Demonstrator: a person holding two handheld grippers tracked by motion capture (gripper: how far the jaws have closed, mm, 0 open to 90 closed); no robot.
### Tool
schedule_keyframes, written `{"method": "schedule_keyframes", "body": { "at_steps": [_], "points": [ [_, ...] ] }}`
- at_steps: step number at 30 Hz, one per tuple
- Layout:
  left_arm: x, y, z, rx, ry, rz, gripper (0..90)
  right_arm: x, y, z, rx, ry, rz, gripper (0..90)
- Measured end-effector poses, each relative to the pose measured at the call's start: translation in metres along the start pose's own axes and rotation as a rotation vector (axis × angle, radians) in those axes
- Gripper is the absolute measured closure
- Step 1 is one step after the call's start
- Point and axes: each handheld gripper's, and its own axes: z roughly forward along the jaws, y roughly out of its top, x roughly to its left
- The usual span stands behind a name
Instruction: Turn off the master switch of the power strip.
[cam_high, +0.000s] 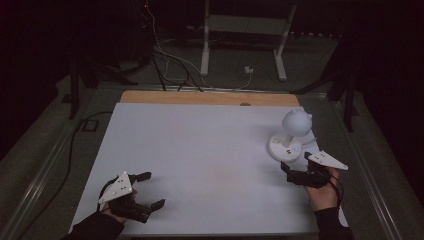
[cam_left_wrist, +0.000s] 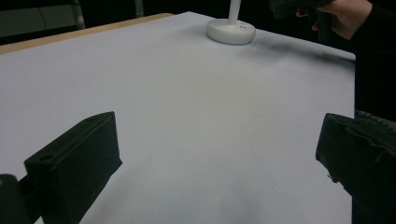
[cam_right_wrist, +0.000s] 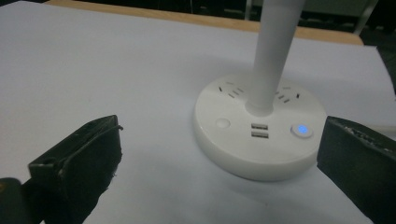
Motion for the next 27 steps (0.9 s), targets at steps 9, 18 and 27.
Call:
{"method": "schedule_keyframes", "body": {
  "at_steps": [9, 18, 27],
  "points": [
    [0.0, 0.0, 0.0, -0.003, 0.0, 0.0, 0.3, -0.009, 0.0, 0.007, 0.0, -0.061, 0.027, 0.0],
    [0.0, 0.0, 0.0, 0.0, 0.002, -0.002, 0.3, -0.019, 0.003, 0.013, -0.004, -0.084, 0.096, 0.0],
    [0.0, 0.0, 0.0, -0.001, 0.002, -0.006, 0.3, -0.028, 0.004, 0.016, -0.009, -0.101, 0.154, 5.4]
  ]
}}
